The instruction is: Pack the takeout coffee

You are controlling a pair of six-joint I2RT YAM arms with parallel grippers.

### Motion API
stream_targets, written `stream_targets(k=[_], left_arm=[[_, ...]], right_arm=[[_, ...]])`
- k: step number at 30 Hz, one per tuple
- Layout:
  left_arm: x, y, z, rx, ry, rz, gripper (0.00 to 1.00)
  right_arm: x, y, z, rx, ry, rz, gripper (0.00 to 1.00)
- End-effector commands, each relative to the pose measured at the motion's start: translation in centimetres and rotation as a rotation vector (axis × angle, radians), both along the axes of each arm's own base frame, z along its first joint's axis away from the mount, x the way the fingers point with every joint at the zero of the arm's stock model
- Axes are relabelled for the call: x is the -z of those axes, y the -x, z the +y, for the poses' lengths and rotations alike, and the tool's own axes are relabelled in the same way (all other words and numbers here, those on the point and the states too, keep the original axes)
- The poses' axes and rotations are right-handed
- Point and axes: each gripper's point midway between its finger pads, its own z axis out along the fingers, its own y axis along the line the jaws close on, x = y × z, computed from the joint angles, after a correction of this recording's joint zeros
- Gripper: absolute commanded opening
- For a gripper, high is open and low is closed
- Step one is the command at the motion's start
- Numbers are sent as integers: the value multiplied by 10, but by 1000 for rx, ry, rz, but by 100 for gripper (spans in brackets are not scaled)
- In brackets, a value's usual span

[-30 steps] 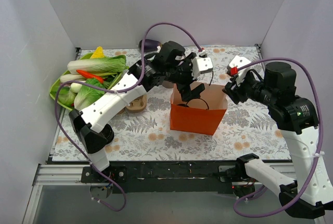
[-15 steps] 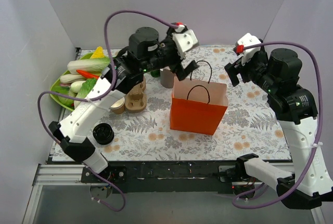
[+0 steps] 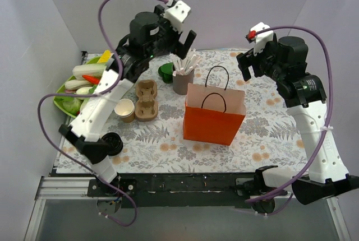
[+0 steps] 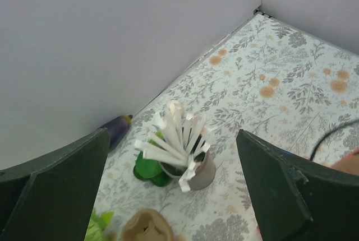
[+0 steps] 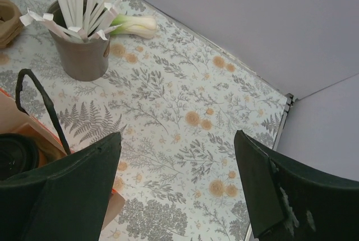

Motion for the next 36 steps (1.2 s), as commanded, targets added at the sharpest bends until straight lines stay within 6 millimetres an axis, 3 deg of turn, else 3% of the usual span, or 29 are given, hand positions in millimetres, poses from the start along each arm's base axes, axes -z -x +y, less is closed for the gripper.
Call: stream_targets(k=[1,2,3,5,6,10,13,14,15,16,17,29,31,36], left_arm=[[27,-40,-19,-41,41,99,98],[35,-49,-19,-45,50,112,98],[39,-67,-1,-97,69,124,98],[53,-87,6,-88,147,205,98],[59,-108,37,-153,178,233,98],[72,-133,83,-168,232,287,96],[73,-127,87,-24,278,329,96],[91,-117,78,58,277,379,95],[78,-111,78,97,288,329,95],[81,-106,74,131,293,332,95],[98,-106,73,138,289,363,92],[145,-120,75,58,331,474,74],[146,-125,76,47,340,473,70],[160,-133,66,94,339,518,65]], right_arm=[[0,0,2,-5,-39,48,89],[1,0,4,-15,-43,46,89],[3,-1,4,-18,-42,50,89],[7,-2,6,-26,-41,58,89],[9,-1,7,-29,-39,65,89],[16,0,7,-45,-30,66,88],[26,1,7,-45,-25,72,88],[29,1,6,-42,-26,77,88],[36,1,4,-34,-26,90,88],[38,0,3,-33,-32,92,88],[40,0,2,-29,-37,100,88],[51,-4,-5,-20,-26,161,88],[52,-4,-5,-22,-25,164,88],[59,-4,-5,-20,-21,184,87]])
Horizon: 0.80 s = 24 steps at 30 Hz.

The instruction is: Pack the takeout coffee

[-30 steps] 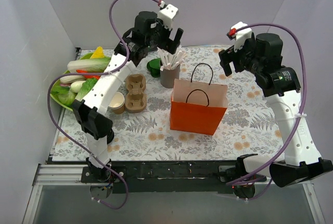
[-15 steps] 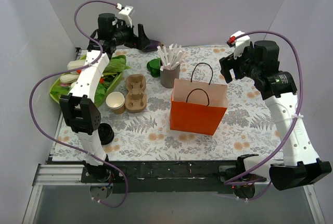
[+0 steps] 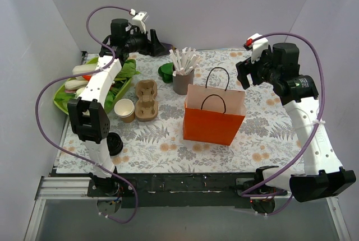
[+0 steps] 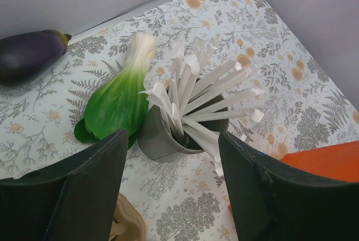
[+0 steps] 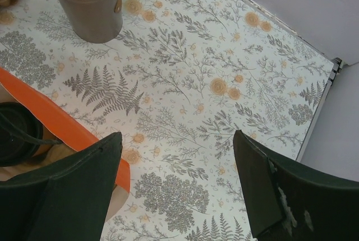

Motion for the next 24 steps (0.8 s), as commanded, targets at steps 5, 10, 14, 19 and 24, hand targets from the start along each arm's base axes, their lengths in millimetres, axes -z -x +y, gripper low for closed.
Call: stream_targets(k=[5,10,14,19,24], left_arm=[[-1,-7,-12,59,45,8,61],[11,-12,-17,56,34,24,56],[16,-12,-27,72,29,28,54],[24,-17,-32,58,19,37,47],[28,-24,-31,31,11,42,44]], right_arm=[[-5,1,-2,-5,3,-2,88],[-2,1,-3,-4,6,8,87],[1,1,-3,-6,7,14,87],[0,0,-4,-3,8,12,87],[2,1,-5,-1,10,13,86]])
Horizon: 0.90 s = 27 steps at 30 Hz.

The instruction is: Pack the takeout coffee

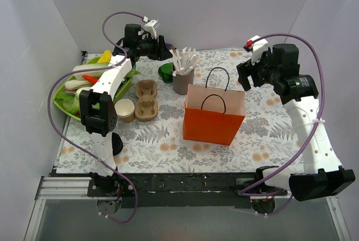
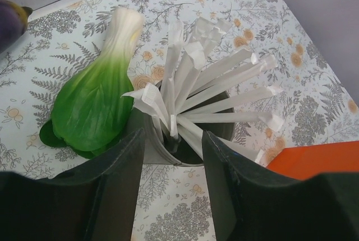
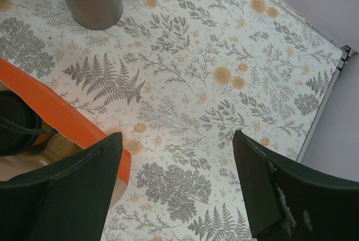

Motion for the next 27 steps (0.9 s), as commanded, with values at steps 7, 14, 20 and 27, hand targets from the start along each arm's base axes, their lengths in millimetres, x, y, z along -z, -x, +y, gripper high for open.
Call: stream_targets(k=[7,14,20,27], left_arm=[[-18,-6,-6,-7,11,-46,33],[-17,-4,-12,9,16,-42,30],[-14,-2,-18,27,19,-38,25],[-26,-2,-18,21,20,-63,3]], right_arm=[[-5,-2,-1,-5,-7,-30,86],[-5,-3,-2,-4,-6,-29,86],[-3,-1,-2,-5,-5,-28,86],[-3,0,-3,-3,-1,-28,86]])
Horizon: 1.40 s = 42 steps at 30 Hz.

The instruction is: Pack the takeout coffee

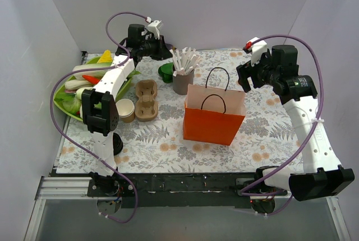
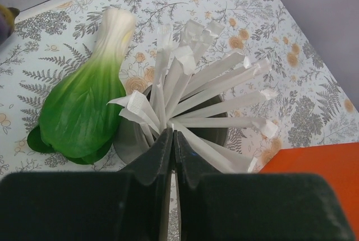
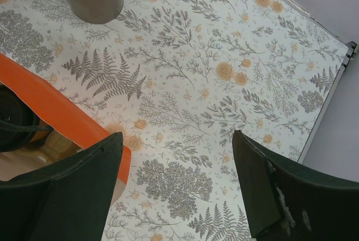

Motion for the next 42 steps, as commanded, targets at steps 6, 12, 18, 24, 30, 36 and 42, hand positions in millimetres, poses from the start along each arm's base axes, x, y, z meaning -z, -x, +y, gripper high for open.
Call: stream_targets(k=[6,12,18,24,30,36,42], left_arm=[[-65,12,-3,23,48,-123,0],[-131,37,3,28,84,-241,0],[-169,60,12,23,81,-318,0],[-169,67,11,47,77,-315,0],[-221,95,8,107,107,-461,0],[-265,149,14,181,137,-559,0],[-299,227,19,327,195,-634,0]], right_arm=[[-10,-2,0,-6,-10,-45,86],[-8,-5,2,-12,-13,-38,86],[-7,-7,4,-20,-19,-32,85],[-8,-10,8,-29,-36,-25,85],[-7,-8,6,-23,-29,-27,85],[-6,-9,3,-1,-31,-20,85],[-9,-15,-5,28,-18,-17,85]])
